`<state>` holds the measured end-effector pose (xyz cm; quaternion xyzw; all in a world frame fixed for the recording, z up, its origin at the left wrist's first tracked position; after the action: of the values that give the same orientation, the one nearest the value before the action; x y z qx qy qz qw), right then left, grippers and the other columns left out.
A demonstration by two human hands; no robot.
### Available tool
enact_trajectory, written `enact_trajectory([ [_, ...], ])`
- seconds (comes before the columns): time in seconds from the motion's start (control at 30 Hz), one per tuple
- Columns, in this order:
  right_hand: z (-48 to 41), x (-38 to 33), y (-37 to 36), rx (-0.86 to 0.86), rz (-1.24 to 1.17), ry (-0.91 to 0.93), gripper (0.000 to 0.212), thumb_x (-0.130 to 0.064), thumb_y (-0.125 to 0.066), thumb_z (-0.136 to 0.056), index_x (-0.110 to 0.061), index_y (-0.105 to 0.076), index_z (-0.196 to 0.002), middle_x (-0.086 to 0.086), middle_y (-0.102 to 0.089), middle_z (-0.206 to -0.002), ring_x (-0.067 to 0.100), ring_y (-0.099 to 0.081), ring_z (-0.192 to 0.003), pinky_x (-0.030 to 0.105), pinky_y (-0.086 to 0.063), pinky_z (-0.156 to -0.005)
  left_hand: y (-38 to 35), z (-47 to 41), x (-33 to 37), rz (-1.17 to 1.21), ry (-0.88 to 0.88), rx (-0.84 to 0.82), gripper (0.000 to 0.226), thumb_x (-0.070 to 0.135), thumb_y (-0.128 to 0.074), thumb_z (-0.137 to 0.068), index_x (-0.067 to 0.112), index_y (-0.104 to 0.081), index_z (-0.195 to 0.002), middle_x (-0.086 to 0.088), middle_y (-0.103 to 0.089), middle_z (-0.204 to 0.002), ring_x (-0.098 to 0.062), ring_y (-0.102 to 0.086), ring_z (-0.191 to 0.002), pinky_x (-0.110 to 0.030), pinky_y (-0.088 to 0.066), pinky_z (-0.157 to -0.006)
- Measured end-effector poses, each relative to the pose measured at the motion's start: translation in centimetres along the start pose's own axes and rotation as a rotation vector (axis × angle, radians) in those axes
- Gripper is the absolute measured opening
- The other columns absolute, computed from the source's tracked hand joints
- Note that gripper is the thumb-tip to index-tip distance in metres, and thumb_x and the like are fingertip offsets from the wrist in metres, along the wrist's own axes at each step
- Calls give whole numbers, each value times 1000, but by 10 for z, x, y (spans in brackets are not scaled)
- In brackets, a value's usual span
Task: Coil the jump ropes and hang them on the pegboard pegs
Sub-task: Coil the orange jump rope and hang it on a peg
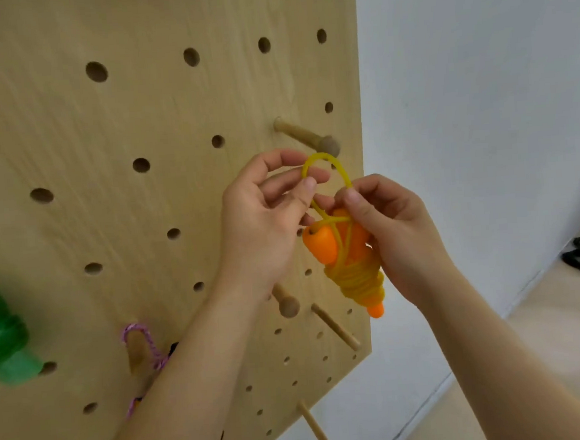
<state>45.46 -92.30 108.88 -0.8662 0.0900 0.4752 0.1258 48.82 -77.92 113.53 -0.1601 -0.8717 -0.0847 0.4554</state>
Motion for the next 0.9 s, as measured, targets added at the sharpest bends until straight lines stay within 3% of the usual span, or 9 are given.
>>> enact_trajectory([
  [0.13, -26, -1, 6, -75, -146, 82, 28, -36, -70, -77, -11, -69, -92, 25, -67, -97, 43, -62, -93, 53, -50, -81, -10, -11, 16, -220, -295, 109, 17, 6, -64, -89, 17, -65, -102, 1, -73, -91, -13, -72, -73, -22, -54, -58],
  [0.2, -40, 3, 7, -101, -165, 85, 21, -32, -70, -80, -13, -70, -90, 15, -70, -90, 33, -63, -85, 48, -50, -76, -12, -17, 17, -429, -451, 184, 17, 8, -65, -90, 17, -67, -104, 0, -69, -97, -12, -71, -74, -24, -56, -61],
  [0.27, -52, 9, 5, -138, -140, 96, 16, -27, -68, -85, -12, -70, -89, 4, -71, -83, 18, -65, -79, 33, -51, -70, -12, -24, 10, -566, -531, 250, 18, 7, -64, -90, 14, -69, -105, -1, -63, -100, -14, -69, -73, -23, -55, -63],
  [0.4, -75, 17, -1, -200, -63, 142, 13, -21, -67, -87, -9, -72, -91, -4, -73, -77, 4, -67, -72, 19, -51, -63, -9, -35, -5, -605, -461, 335, 20, 3, -61, -91, 13, -70, -106, -3, -58, -100, -12, -64, -77, -25, -54, -66],
  [0.5, -92, 23, -4, -155, -51, 185, 6, -18, -69, -89, -16, -73, -84, -10, -70, -70, 0, -62, -64, 16, -46, -59, -7, -34, -9, -428, -288, 223, 21, 15, -60, -92, 14, -68, -112, -6, -58, -117, -14, -63, -103, -31, -54, -84],
  [0.57, -101, 27, -4, -112, -27, 224, 7, -20, -69, -89, -19, -72, -82, -10, -69, -69, 1, -62, -62, 18, -48, -58, -12, -33, -11, -398, -183, 146, 47, 44, -65, -85, 17, -61, -124, -8, -55, -130, -23, -57, -119, -36, -50, -95],
  [0.63, -106, 30, -7, -93, 44, 272, 8, -25, -68, -89, -21, -71, -82, -11, -68, -68, 5, -63, -63, 23, -50, -58, -14, -35, -15, -548, -154, 175, 70, 64, -65, -74, 23, -57, -129, 3, -49, -135, -24, -50, -127, -40, -46, -100],
  [0.73, -108, 31, -12, -82, 226, 418, 15, -33, -63, -89, -21, -71, -85, -12, -67, -74, 8, -60, -69, 33, -50, -62, -17, -42, -21, -595, -122, 210, 85, 73, -62, -69, 21, -50, -135, 7, -42, -139, -24, -43, -133, -43, -41, -106],
  [0.9, -113, 32, -13, -41, 379, 539, 30, -41, -59, -90, -15, -72, -94, -2, -54, -91, 15, -53, -81, 32, -47, -64, -17, -43, -22, -587, -59, 194, 95, 77, -56, -70, 14, -43, -140, 5, -37, -143, -18, -41, -134, -39, -40, -107],
])
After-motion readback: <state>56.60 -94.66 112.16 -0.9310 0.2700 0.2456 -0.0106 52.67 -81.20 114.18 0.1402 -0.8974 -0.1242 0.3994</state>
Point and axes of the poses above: each hand's wrist, its own z-axis away from the middle knuckle, its own y-axis out of the back of the hand, x = y × z, the point moved 4 cm from there along -z, towards the middle knuckle
